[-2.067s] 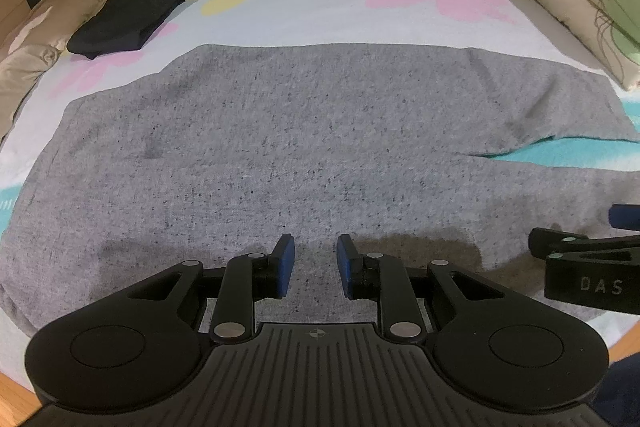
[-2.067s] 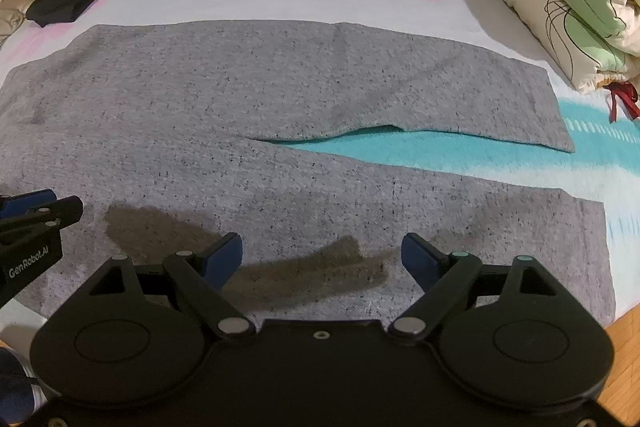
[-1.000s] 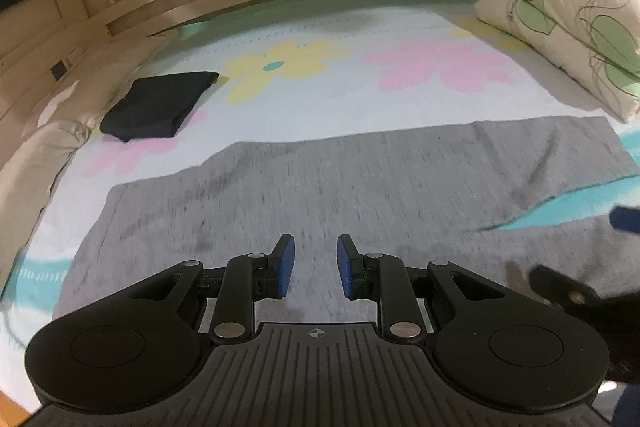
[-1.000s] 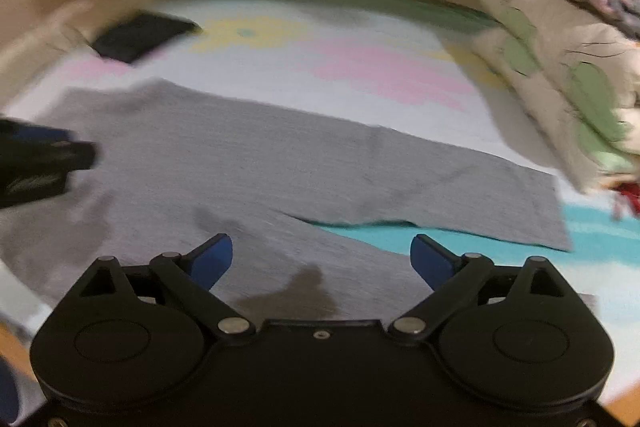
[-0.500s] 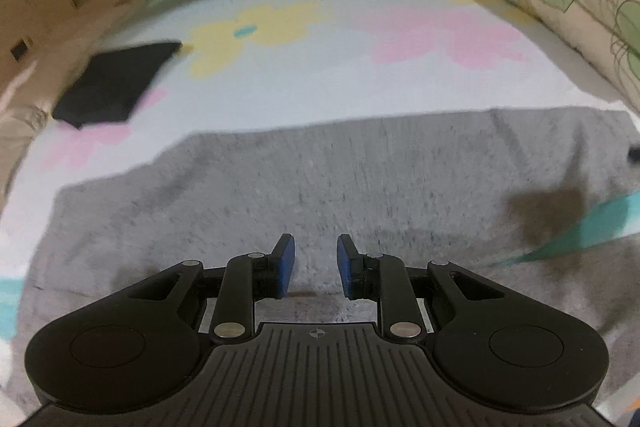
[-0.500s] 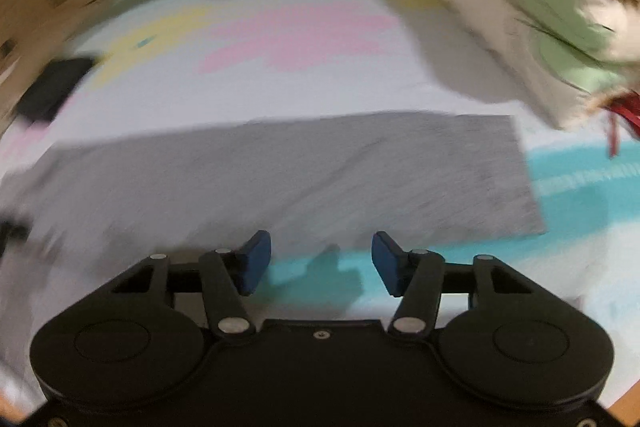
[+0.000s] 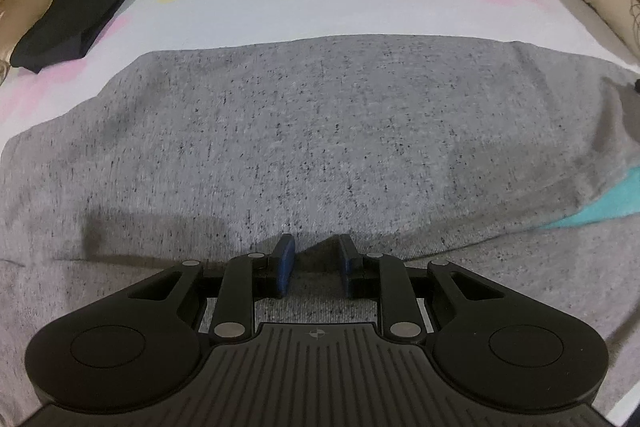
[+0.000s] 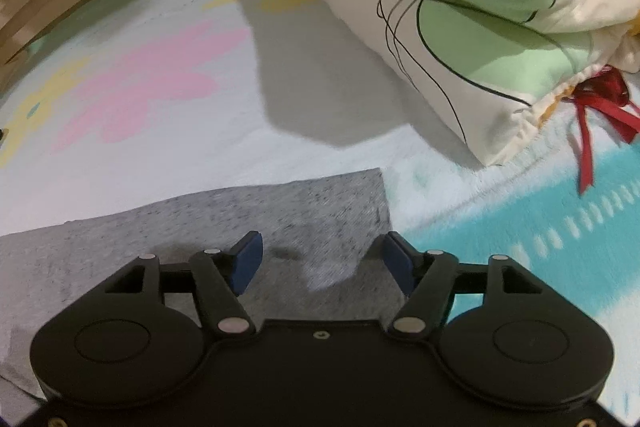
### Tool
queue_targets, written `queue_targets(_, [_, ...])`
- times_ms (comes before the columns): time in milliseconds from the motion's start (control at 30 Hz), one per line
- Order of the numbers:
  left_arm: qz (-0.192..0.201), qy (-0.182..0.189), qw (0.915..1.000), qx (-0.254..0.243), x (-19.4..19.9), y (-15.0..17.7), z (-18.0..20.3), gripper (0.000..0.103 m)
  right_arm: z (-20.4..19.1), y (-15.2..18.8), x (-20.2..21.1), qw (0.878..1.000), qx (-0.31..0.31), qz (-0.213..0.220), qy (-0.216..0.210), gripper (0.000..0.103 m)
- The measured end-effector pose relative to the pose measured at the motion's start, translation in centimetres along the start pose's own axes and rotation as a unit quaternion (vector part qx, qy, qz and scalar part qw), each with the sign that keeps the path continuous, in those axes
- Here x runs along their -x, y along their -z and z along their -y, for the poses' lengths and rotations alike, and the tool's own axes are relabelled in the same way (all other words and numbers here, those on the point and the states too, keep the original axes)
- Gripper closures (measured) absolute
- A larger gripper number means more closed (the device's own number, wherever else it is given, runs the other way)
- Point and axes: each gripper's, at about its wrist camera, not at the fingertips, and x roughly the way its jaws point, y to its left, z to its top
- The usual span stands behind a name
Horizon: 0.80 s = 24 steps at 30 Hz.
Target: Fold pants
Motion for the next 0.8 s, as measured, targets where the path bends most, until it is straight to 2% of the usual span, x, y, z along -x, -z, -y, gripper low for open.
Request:
queue_targets(133, [0.002, -0.005, 1.0000, 0.000, 0.1, -0.2, 0.2, 0.080, 0.8, -0.5, -1.3, 1.000, 0.002, 0.004, -0.022, 0.033])
queue_targets(200, [0.002, -0.007, 1.0000, 0.004, 0.1, -0.7, 0.5, 0.080, 1.1, -0.5, -1.2, 1.000, 0.005, 0.012, -0.019, 0.044])
queue_targets(267, [0.001, -0.004, 0.9999, 0.012, 0.1, -1.3, 0.5, 0.081, 1.5, -0.5, -0.9, 1.000, 0.014, 0.017, -0.018, 0.071])
queue_targets(300, [0.002, -0.001, 0.9999, 0.015, 0.3, -1.5, 0.7, 0.081, 1.9, -0.5, -0.6, 0.999, 0.009, 0.020, -0.040, 0.083])
queue_targets(333, [0.005, 0.001, 0.9998, 0.019, 0.4, -1.7, 0.8, 0.080, 2.4, -0.4, -0.3, 0.998, -0.004, 0.022, -0.062, 0.088])
queue_targets(400, [0.011, 0.003, 0.9997, 0.023, 0.5, -2.1, 0.9, 0.080, 2.6, -0.2, 0.5, 0.996, -0.004, 0.035, -0.076, 0.089])
queue_targets(600, [0.025, 0.040, 0.9976, 0.050, 1.0, -3.9, 1.3, 0.080, 0.7, 1.2, 4.9, 0.989, 0.071, 0.071, -0.107, 0.089])
queue_targets(733, [0.027, 0.083, 0.9930, 0.079, 0.9, -5.7, 1.4, 0.080, -1.4, 3.3, 8.8, 0.975, 0.145, 0.091, -0.139, 0.089])
queue_targets(800, [0.027, 0.101, 0.9900, 0.095, 0.7, -6.7, 1.4, 0.080, -2.5, 4.9, 10.8, 0.964, 0.195, 0.095, -0.151, 0.089])
